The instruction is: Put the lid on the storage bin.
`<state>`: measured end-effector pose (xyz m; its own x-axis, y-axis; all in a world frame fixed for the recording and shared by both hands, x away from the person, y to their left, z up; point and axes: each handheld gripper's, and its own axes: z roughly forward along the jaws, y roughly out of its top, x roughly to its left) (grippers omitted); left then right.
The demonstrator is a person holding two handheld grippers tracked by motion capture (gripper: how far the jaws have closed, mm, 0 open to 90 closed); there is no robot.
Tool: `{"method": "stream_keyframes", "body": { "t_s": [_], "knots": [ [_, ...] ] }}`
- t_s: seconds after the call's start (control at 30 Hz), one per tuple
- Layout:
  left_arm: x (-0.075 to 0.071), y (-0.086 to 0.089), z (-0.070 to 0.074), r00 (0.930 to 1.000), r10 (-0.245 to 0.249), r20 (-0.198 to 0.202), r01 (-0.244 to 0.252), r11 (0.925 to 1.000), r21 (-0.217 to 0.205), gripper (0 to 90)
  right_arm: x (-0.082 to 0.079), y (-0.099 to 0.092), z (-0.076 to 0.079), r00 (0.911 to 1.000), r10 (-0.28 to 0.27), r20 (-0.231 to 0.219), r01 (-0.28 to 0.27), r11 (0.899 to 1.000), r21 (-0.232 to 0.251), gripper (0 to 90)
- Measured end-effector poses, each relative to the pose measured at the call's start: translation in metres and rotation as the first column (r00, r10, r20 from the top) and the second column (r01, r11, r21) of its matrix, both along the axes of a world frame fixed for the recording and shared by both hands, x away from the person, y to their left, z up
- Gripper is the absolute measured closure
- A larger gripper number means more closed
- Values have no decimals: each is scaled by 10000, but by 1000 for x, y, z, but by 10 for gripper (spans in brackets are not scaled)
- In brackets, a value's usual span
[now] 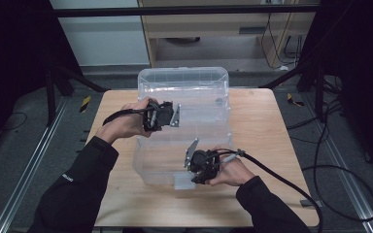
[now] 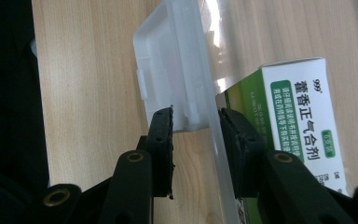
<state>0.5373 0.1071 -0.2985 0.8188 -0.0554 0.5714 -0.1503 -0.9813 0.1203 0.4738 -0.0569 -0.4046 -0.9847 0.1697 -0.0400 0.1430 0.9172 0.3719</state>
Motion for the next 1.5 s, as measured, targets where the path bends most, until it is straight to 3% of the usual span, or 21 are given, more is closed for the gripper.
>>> {"method": "stream_keyframes", "body": {
  "t_s": [0.33, 0.47, 0.7, 0.77, 0.93, 1.4, 1.5],
  "knots": [
    [-15, 1, -2, 10000, 24, 92, -25, 10000, 62, 831, -2, 0, 0, 10000, -83, 8, 83, 9999, 91, 658],
    [-21, 3, -4, 9999, -28, 114, 29, 9999, -101, 832, -2, -1, -1, 10000, 28, 77, -29, 9999, 138, 657],
    [-31, 7, -7, 9999, 93, -81, -96, 9995, -305, 831, -2, -2, 0, 10000, -4, 79, 2, 9998, 175, 655],
    [-33, 7, -7, 10000, 2, -82, -3, 9999, -131, 831, -2, -2, 0, 10000, -33, 60, 32, 9999, 170, 654],
    [-39, 7, -9, 9993, 179, -329, -186, 9996, -230, 830, -2, -2, 0, 9999, 35, 100, -37, 9998, 194, 651],
    [-47, 8, -13, 9990, 142, -433, -156, 9994, -321, 830, -5, -2, -1, 9995, 112, 288, -117, 9998, 178, 625],
    [-49, 7, -12, 9989, 95, -452, -103, 9998, -174, 829, -6, -2, -1, 9995, 61, 323, -66, 9998, 176, 624]
  ]
}}
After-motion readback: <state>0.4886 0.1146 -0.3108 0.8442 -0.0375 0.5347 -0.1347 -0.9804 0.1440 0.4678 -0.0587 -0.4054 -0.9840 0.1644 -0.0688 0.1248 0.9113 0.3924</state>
